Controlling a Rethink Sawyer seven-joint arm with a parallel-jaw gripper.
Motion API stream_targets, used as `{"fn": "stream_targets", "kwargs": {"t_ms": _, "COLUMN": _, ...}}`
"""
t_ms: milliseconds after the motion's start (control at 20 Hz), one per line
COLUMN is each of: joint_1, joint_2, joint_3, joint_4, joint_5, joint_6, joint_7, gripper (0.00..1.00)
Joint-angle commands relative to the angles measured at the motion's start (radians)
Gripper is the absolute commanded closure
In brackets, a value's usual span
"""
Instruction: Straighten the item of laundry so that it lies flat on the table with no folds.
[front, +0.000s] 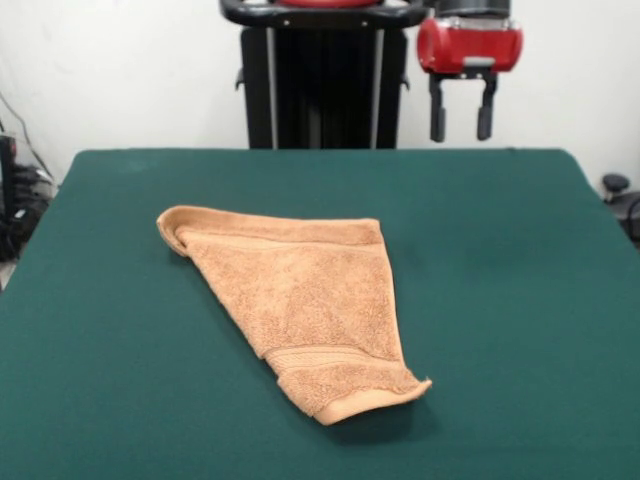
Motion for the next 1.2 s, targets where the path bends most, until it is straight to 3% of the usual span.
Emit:
{"fn": "stream_targets", "kwargs": {"t_ms": 50, "joint_1": -0.009, "joint_2": 0.039, "joint_3": 0.031, "joint_4": -0.029, "joint_5": -0.002, "joint_6": 0.06, "joint_7": 0.148, "gripper": 0.0}}
{"fn": "stream_targets", "kwargs": {"t_ms": 450, "joint_1": -0.02, "joint_2": 0.006, "joint_3": 0.036, "joint_4": -0.019, "joint_5": 0.013, "joint_6": 0.104, "joint_7": 0.152, "gripper": 0.0}}
{"fn": "stream_targets", "kwargs": {"t_ms": 850, "joint_1": -0.017, "joint_2": 0.196, "joint_3": 0.022, "joint_4": -0.143, "joint_5": -0.015, "joint_6": 0.102, "joint_7": 0.085, "gripper": 0.0}}
{"fn": "stream_targets", "kwargs": {"t_ms": 1200, "joint_1": -0.025, "joint_2": 0.254, "joint_3": 0.018, "joint_4": -0.211, "joint_5": -0.021, "joint_6": 0.102, "joint_7": 0.07, "gripper": 0.0}}
